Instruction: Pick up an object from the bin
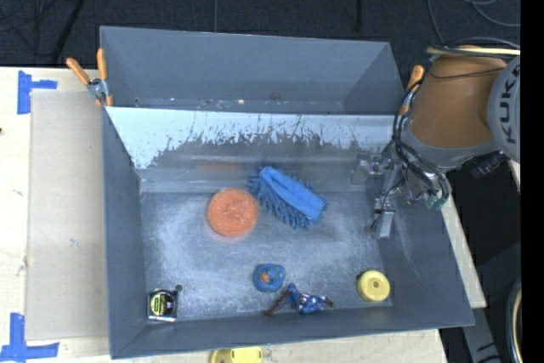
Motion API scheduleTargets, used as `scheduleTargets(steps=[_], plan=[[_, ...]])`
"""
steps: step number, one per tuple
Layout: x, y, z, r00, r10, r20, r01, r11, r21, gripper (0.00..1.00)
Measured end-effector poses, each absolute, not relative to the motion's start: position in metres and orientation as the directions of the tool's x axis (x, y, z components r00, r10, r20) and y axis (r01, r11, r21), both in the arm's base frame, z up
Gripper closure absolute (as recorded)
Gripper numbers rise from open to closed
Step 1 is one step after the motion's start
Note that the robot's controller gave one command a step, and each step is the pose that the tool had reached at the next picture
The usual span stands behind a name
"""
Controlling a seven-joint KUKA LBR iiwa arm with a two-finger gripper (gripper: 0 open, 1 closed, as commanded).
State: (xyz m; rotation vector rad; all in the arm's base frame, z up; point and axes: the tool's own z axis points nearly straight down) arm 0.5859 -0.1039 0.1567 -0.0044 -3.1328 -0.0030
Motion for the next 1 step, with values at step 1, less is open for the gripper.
scheduleTargets(steps=[1], plan=[[0.5876, -0.1034, 0.1616, -1.000, 0.000, 0.001, 0.000, 1.000, 0.001, 0.00]])
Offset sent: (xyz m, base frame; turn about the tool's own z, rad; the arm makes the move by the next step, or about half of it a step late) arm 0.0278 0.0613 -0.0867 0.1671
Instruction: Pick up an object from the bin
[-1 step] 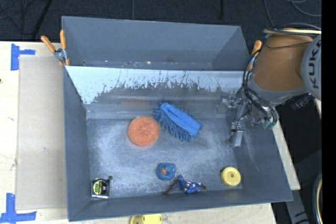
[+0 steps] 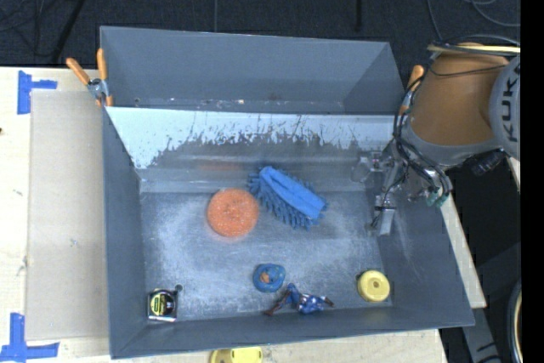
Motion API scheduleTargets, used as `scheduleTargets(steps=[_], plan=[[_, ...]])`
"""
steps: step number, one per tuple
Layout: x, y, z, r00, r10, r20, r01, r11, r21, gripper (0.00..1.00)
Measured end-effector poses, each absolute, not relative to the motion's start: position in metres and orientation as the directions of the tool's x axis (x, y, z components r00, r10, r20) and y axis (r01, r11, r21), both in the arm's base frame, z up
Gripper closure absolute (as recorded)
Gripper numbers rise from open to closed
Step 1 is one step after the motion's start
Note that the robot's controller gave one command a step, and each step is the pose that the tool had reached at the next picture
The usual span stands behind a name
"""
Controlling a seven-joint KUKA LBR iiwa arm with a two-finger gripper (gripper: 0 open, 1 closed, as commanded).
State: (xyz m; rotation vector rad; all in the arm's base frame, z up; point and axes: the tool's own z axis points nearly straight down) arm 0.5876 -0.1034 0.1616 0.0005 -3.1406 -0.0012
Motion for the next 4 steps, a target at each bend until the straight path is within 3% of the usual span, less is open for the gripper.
scheduleTargets(steps=[1, 2, 3, 4], plan=[[0.605, -0.066, 0.105, -0.994, 0.111, -0.002, 0.111, 0.994, 0.001, 0.00], [0.614, -0.029, 0.126, -0.997, 0.083, 0.002, 0.083, 0.997, 0.000, 0.00], [0.620, 0.005, 0.113, -0.965, 0.263, -0.001, 0.263, 0.965, 0.001, 0.00], [0.607, 0.010, 0.069, -0.955, 0.295, 0.001, 0.295, 0.955, 0.000, 0.00]])
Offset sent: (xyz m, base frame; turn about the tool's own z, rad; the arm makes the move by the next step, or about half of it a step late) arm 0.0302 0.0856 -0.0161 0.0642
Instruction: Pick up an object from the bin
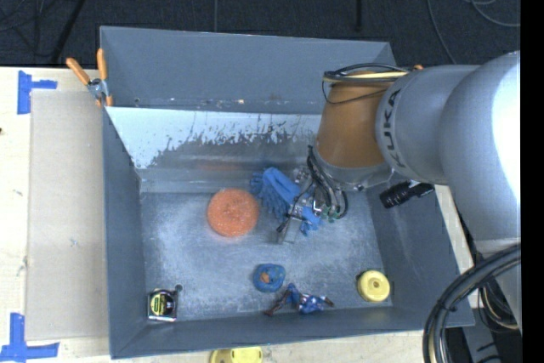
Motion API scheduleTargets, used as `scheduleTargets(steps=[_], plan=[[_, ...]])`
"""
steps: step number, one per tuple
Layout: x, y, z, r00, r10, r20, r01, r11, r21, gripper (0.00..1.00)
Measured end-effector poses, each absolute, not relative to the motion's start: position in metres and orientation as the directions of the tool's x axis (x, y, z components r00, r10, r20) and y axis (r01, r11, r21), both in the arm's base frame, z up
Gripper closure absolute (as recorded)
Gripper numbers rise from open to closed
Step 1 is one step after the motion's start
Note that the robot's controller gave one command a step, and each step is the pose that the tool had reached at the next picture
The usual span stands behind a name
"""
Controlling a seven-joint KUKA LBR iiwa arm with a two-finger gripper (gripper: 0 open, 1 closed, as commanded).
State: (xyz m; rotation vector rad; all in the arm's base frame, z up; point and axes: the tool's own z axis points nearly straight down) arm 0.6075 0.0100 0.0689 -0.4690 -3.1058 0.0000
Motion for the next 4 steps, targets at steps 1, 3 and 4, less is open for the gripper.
scheduleTargets(steps=[1, 3, 4], plan=[[0.610, 0.010, 0.071, -0.937, 0.350, -0.002, 0.350, 0.937, 0.001, 1.00], [0.610, 0.010, 0.074, -0.933, 0.360, 0.001, 0.360, 0.933, 0.001, 1.00], [0.608, 0.010, 0.086, -0.934, 0.358, 0.007, 0.358, 0.934, -0.002, 1.00]])
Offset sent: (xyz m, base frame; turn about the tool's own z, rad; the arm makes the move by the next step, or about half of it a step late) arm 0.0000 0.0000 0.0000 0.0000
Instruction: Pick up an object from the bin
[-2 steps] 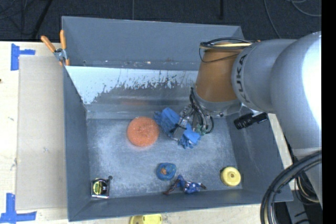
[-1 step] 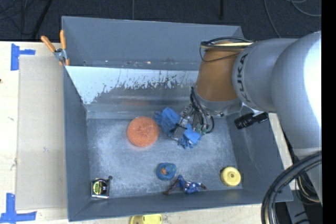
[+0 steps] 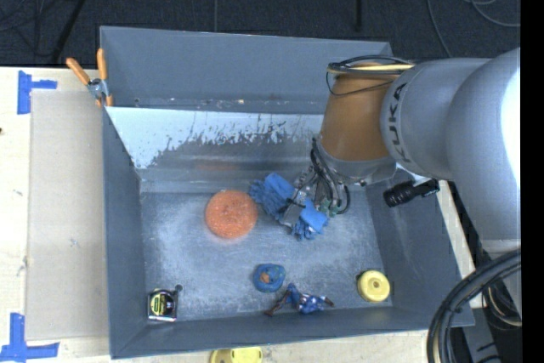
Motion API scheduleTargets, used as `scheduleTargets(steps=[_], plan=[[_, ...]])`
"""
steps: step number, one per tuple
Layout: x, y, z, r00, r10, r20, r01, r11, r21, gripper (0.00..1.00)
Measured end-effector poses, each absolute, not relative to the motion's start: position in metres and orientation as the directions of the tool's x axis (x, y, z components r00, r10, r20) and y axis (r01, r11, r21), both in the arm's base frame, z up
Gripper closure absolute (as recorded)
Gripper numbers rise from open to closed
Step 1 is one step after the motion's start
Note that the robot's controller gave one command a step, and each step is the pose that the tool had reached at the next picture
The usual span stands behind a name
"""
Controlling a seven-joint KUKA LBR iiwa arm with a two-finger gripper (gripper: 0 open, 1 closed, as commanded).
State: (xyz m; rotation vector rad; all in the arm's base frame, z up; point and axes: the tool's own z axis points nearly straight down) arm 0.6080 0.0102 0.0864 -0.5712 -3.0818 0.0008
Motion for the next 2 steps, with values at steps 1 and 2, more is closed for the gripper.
scheduleTargets(steps=[1, 2], plan=[[0.609, 0.010, 0.103, -0.934, 0.358, 0.003, 0.358, 0.934, 0.000, 1.00], [0.610, 0.010, 0.115, -0.934, 0.357, 0.000, 0.357, 0.934, 0.001, 1.00]])
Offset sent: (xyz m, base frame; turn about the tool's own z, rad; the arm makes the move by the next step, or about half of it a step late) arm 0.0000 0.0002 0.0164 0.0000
